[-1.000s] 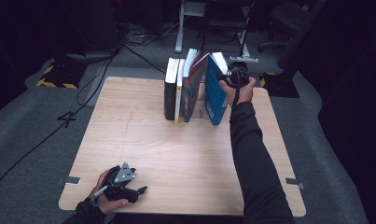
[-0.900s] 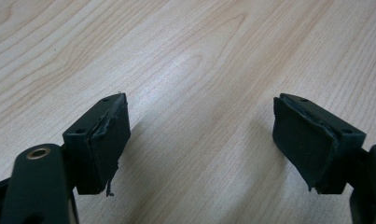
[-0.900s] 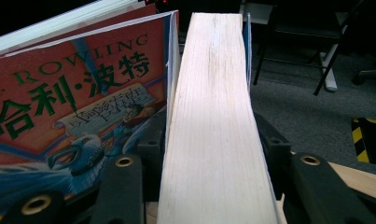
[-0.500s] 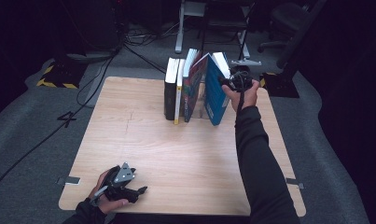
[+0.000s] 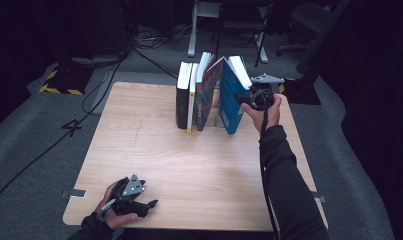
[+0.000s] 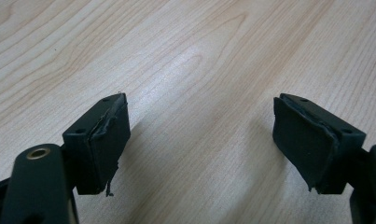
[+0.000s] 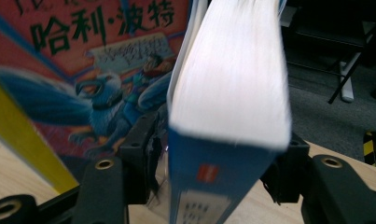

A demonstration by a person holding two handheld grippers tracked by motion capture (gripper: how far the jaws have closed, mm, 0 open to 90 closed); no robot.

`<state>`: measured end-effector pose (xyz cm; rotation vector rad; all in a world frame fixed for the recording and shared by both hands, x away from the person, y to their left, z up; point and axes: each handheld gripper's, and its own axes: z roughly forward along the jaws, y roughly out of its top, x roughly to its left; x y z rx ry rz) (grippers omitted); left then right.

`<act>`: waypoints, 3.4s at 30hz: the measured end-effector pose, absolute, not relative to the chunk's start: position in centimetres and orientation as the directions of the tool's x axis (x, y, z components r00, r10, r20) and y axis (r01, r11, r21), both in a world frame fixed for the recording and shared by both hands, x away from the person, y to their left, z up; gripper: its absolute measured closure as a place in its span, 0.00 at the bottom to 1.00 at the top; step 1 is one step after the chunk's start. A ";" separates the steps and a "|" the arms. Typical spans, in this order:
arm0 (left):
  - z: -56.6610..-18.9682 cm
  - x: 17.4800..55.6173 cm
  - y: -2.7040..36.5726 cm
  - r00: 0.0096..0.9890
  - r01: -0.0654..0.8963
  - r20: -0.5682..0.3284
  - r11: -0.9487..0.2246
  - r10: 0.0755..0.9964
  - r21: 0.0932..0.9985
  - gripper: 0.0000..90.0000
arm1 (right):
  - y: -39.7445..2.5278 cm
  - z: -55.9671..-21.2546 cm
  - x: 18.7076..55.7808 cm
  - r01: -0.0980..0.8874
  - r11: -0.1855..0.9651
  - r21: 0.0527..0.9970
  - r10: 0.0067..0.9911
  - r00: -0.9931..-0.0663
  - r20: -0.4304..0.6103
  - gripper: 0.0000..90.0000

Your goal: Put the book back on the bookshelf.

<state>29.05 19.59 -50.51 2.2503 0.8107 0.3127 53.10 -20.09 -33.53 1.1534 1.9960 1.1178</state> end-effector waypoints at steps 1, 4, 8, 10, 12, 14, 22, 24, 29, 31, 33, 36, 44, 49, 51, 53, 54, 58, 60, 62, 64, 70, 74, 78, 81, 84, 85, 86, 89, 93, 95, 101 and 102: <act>-50.5 29.1 19.6 0.774 0.460 -0.013 -0.549 0.633 0.698 0.22 | -20.2 -33.8 52.8 0.399 0.294 0.869 0.878 -0.472 -0.080 0.50; -50.5 29.0 19.6 0.774 0.461 -0.013 -0.548 0.634 0.698 0.22 | -20.7 -34.6 52.3 0.401 0.291 0.869 0.871 -0.487 -0.067 0.50; -50.5 29.1 19.6 0.774 0.460 -0.013 -0.549 0.633 0.698 0.22 | -21.4 -35.9 51.4 0.402 0.299 0.865 0.861 -0.505 -0.063 0.50; -50.5 29.1 19.6 0.774 0.461 -0.013 -0.549 0.633 0.698 0.21 | -21.7 -36.7 51.2 0.406 0.300 0.863 0.859 -0.508 -0.060 0.50; -50.5 29.1 19.6 0.774 0.461 -0.013 -0.548 0.633 0.698 0.21 | -22.0 -37.9 50.9 0.413 0.300 0.860 0.858 -0.511 -0.054 0.50; -50.5 29.1 19.6 0.774 0.461 -0.013 -0.548 0.634 0.698 0.21 | -22.0 -38.3 50.8 0.418 0.303 0.856 0.858 -0.511 -0.054 0.50; -50.5 29.1 19.6 0.774 0.461 -0.013 -0.549 0.633 0.698 0.21 | -22.0 -41.6 50.5 0.419 0.325 0.848 0.848 -0.527 -0.065 0.54; -50.5 29.0 19.6 0.774 0.461 -0.013 -0.549 0.633 0.698 0.22 | -21.8 -42.3 50.5 0.425 0.341 0.839 0.848 -0.523 -0.080 0.57; -50.5 29.0 19.6 0.774 0.461 -0.013 -0.548 0.633 0.698 0.21 | -21.5 -43.8 51.0 0.444 0.347 0.826 0.854 -0.513 -0.084 0.62; -50.5 29.0 19.6 0.774 0.460 -0.013 -0.547 0.634 0.699 0.21 | -21.2 -44.5 51.2 0.427 0.348 0.835 0.857 -0.506 -0.098 0.63; -50.5 29.0 19.6 0.774 0.459 -0.012 -0.549 0.632 0.699 0.22 | -21.0 -45.0 51.4 0.421 0.336 0.843 0.860 -0.502 -0.092 0.63; -50.5 29.0 19.6 0.776 0.458 -0.011 -0.549 0.631 0.699 0.22 | -21.0 -45.2 51.5 0.416 0.302 0.858 0.869 -0.491 -0.068 0.65; -50.5 29.0 19.6 0.777 0.458 -0.012 -0.550 0.630 0.698 0.22 | -20.2 -45.4 51.3 0.412 0.252 0.876 0.893 -0.449 -0.046 0.67; -50.5 29.0 19.6 0.777 0.457 -0.011 -0.551 0.630 0.698 0.21 | -19.8 -45.5 51.2 0.415 0.229 0.881 0.903 -0.428 -0.033 0.67; -50.5 29.1 19.6 0.777 0.457 -0.012 -0.551 0.629 0.698 0.22 | -19.8 -45.5 51.2 0.414 0.229 0.881 0.904 -0.426 -0.034 0.66; -50.5 29.0 19.6 0.777 0.457 -0.012 -0.551 0.629 0.698 0.22 | -19.8 -45.5 51.3 0.422 0.231 0.877 0.907 -0.421 -0.036 0.66; -50.5 29.0 19.6 0.777 0.457 -0.012 -0.551 0.629 0.698 0.22 | -19.9 -45.4 51.3 0.427 0.231 0.874 0.907 -0.420 -0.035 0.66; -50.5 29.0 19.6 0.777 0.457 -0.012 -0.551 0.629 0.698 0.21 | -20.1 -44.9 51.2 0.438 0.255 0.862 0.901 -0.432 -0.046 0.65; -50.5 29.0 19.6 0.777 0.457 -0.012 -0.551 0.629 0.698 0.21 | -20.3 -44.5 51.0 0.437 0.267 0.859 0.896 -0.440 -0.055 0.65; -50.5 29.0 19.6 0.777 0.457 -0.012 -0.551 0.630 0.698 0.21 | -20.4 -44.1 50.8 0.437 0.272 0.857 0.893 -0.446 -0.056 0.63; -50.5 29.0 19.6 0.777 0.457 -0.012 -0.551 0.630 0.698 0.21 | -20.4 -43.6 50.6 0.438 0.298 0.848 0.885 -0.459 -0.074 0.61; -50.5 29.0 19.6 0.777 0.457 -0.012 -0.551 0.630 0.698 0.21 | -20.4 -42.2 49.7 0.439 0.353 0.826 0.863 -0.495 -0.106 0.51; -50.5 29.0 19.6 0.776 0.457 -0.012 -0.551 0.630 0.698 0.21 | -20.5 -41.5 48.8 0.434 0.398 0.808 0.838 -0.530 -0.128 0.48; -50.5 29.0 19.6 0.776 0.458 -0.012 -0.550 0.630 0.698 0.21 | -20.7 -41.1 47.9 0.424 0.429 0.798 0.816 -0.561 -0.141 0.45; -50.5 29.0 19.6 0.776 0.458 -0.012 -0.550 0.630 0.698 0.21 | -20.7 -40.8 47.3 0.418 0.448 0.790 0.796 -0.589 -0.140 0.42; -50.5 29.0 19.6 0.776 0.458 -0.012 -0.551 0.630 0.698 0.21 | -20.6 -40.5 46.7 0.401 0.476 0.783 0.781 -0.603 -0.166 0.41; -50.5 29.0 19.6 0.776 0.458 -0.012 -0.551 0.630 0.698 0.21 | -20.6 -40.4 46.5 0.393 0.487 0.780 0.772 -0.612 -0.173 0.40; -50.5 29.0 19.6 0.776 0.458 -0.012 -0.551 0.630 0.698 0.21 | -20.6 -40.4 46.4 0.393 0.494 0.775 0.769 -0.614 -0.178 0.39; -50.5 29.0 19.6 0.776 0.457 -0.012 -0.551 0.630 0.698 0.21 | -20.6 -40.3 45.8 0.387 0.511 0.768 0.755 -0.630 -0.185 0.37; -50.5 29.0 19.6 0.776 0.457 -0.012 -0.551 0.630 0.698 0.21 | -20.9 -40.3 45.2 0.381 0.531 0.757 0.740 -0.644 -0.195 0.35; -50.5 29.0 19.6 0.776 0.457 -0.012 -0.551 0.630 0.698 0.21 | -21.2 -40.3 44.8 0.377 0.533 0.757 0.736 -0.648 -0.196 0.34; -50.5 29.0 19.6 0.776 0.458 -0.012 -0.550 0.630 0.698 0.21 | -22.2 -40.1 43.4 0.357 0.550 0.755 0.718 -0.663 -0.209 0.33; -50.5 29.0 19.6 0.776 0.458 -0.012 -0.550 0.630 0.698 0.21 | -22.4 -40.0 43.2 0.352 0.553 0.755 0.716 -0.665 -0.213 0.33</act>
